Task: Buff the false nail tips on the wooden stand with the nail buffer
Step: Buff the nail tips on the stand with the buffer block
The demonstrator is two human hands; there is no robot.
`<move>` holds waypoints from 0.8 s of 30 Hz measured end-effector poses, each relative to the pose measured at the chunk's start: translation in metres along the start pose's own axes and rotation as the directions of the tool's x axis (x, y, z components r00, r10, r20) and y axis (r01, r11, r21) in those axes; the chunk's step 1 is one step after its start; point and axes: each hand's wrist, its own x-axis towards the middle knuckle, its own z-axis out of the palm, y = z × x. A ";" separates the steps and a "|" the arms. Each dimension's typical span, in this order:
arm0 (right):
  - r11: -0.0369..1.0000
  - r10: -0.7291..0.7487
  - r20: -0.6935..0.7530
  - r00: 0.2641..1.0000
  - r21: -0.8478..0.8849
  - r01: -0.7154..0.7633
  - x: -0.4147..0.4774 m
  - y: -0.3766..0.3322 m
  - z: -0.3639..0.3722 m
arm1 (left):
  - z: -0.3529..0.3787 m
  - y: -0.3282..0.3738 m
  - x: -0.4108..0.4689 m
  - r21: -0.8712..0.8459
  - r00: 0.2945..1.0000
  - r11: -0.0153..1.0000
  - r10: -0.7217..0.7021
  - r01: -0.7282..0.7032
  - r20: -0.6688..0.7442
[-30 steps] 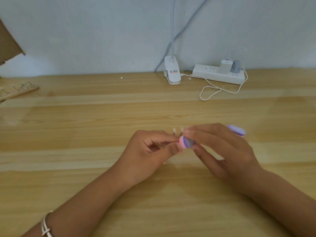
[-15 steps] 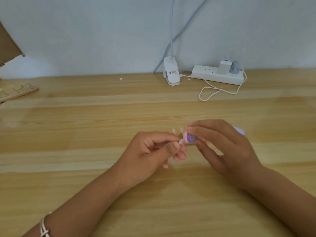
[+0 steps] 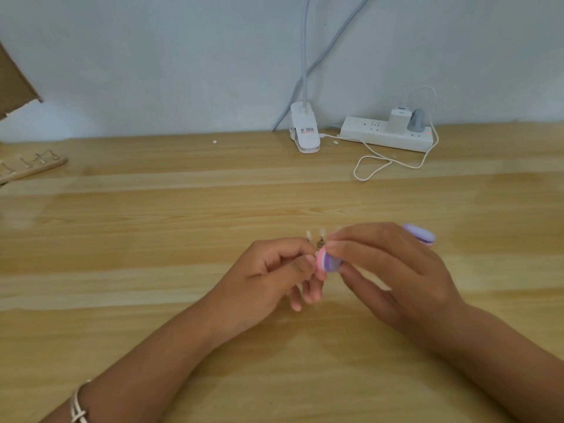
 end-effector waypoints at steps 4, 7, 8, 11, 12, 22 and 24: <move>0.999 -0.018 0.046 0.999 -0.044 0.020 0.000 0.003 0.000 | -0.001 0.000 0.000 -0.037 1.000 0.999 -0.020 0.021 0.018; 0.996 0.079 0.014 0.997 -0.031 -0.079 0.001 0.009 -0.004 | -0.003 0.000 0.001 -0.121 0.998 0.991 -0.050 0.054 0.033; 0.995 0.094 -0.003 0.996 -0.008 -0.094 0.001 0.007 -0.004 | -0.003 0.000 0.001 -0.135 0.997 0.989 -0.059 0.065 0.045; 0.998 0.039 -0.004 0.999 0.054 -0.039 0.000 -0.002 0.001 | -0.003 -0.002 0.001 -0.121 0.991 0.988 -0.082 0.094 0.102; 0.999 0.006 0.013 1.000 0.054 -0.007 0.000 -0.004 0.003 | -0.003 -0.003 0.000 -0.119 0.989 0.988 -0.089 0.103 0.122; 0.999 -0.016 0.031 0.999 0.047 0.015 0.000 -0.004 0.002 | -0.004 -0.003 0.000 -0.169 0.976 0.974 -0.121 0.152 0.179; 0.999 -0.048 0.048 0.998 0.016 0.047 0.000 -0.003 0.002 | -0.004 -0.003 0.000 -0.179 0.973 0.970 -0.127 0.162 0.192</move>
